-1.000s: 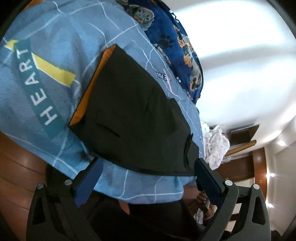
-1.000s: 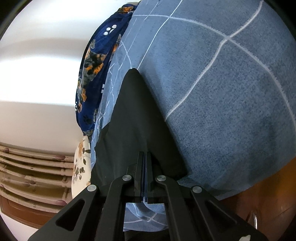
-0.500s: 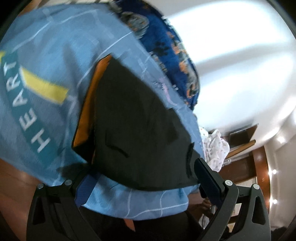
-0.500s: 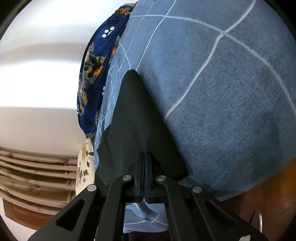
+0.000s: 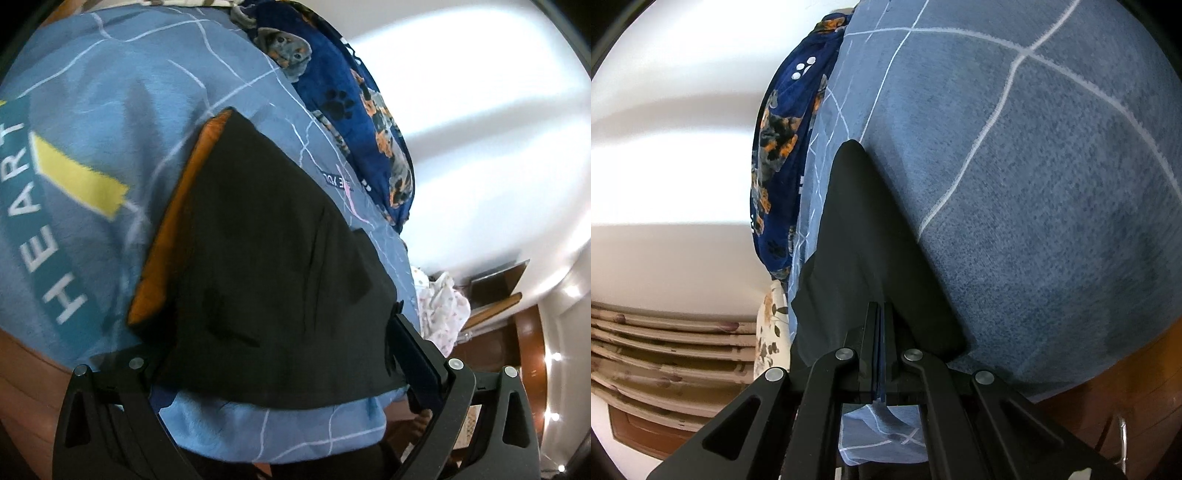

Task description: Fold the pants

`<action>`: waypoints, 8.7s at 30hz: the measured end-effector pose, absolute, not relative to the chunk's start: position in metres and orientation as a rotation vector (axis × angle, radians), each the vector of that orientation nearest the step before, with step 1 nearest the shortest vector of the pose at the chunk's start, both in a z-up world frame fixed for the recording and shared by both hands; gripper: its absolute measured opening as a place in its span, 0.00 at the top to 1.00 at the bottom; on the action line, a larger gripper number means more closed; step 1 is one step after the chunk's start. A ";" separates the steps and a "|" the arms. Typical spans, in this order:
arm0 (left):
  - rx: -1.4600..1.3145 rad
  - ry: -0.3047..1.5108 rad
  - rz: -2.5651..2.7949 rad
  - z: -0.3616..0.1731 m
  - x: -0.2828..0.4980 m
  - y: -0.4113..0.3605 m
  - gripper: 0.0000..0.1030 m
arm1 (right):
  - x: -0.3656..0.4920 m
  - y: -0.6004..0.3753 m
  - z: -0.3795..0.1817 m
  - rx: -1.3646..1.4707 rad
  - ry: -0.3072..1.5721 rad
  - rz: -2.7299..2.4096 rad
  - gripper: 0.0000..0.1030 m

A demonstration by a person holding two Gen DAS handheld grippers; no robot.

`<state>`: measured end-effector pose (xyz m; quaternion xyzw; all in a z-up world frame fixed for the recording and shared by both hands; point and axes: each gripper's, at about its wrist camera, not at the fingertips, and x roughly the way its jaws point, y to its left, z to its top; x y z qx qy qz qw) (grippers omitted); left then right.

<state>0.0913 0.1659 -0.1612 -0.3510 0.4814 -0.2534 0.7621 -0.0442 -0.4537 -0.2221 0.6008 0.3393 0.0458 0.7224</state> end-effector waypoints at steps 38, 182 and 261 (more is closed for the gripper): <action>-0.253 0.835 -0.354 -0.071 0.069 0.091 0.78 | -0.038 -0.452 -0.220 1.342 0.772 0.069 1.00; 0.190 0.690 -0.617 -0.025 0.019 -0.124 0.16 | 0.054 -0.402 -0.150 1.196 0.884 0.445 0.85; 0.179 0.904 -0.590 -0.096 0.032 -0.103 0.14 | -0.093 -0.452 -0.230 1.526 0.705 0.112 0.93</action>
